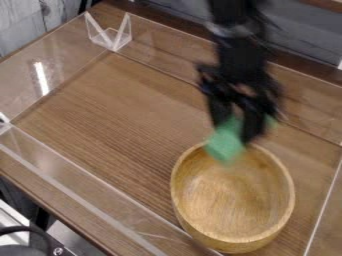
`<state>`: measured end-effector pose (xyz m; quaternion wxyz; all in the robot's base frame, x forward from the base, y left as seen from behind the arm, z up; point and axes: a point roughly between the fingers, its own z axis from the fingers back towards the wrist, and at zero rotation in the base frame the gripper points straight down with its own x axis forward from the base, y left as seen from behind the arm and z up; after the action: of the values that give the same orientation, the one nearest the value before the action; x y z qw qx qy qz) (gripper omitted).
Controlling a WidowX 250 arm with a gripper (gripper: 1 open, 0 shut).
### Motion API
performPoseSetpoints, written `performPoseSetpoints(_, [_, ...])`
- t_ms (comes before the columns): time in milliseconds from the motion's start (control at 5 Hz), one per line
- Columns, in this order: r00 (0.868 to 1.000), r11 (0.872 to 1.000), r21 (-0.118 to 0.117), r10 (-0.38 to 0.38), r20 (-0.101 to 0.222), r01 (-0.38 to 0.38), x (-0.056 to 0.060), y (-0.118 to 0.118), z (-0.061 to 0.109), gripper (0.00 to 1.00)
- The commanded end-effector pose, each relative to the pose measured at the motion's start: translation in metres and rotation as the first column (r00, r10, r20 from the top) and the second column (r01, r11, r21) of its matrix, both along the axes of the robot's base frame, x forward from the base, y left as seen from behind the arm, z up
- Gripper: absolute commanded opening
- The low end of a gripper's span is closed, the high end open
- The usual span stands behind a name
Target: Put the green block in the brown bowl
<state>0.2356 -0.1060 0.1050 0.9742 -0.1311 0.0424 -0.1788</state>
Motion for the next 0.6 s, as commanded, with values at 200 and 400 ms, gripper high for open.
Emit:
performPoseSetpoints(200, [0.996, 0.999, 0.007, 0.041, 0.082, -0.042, -0.022, -0.031, 0.006, 0.0])
performPoseSetpoints(400, [0.994, 0.998, 0.005, 0.062, 0.088, -0.063, -0.025, -0.025, 0.012, 0.0])
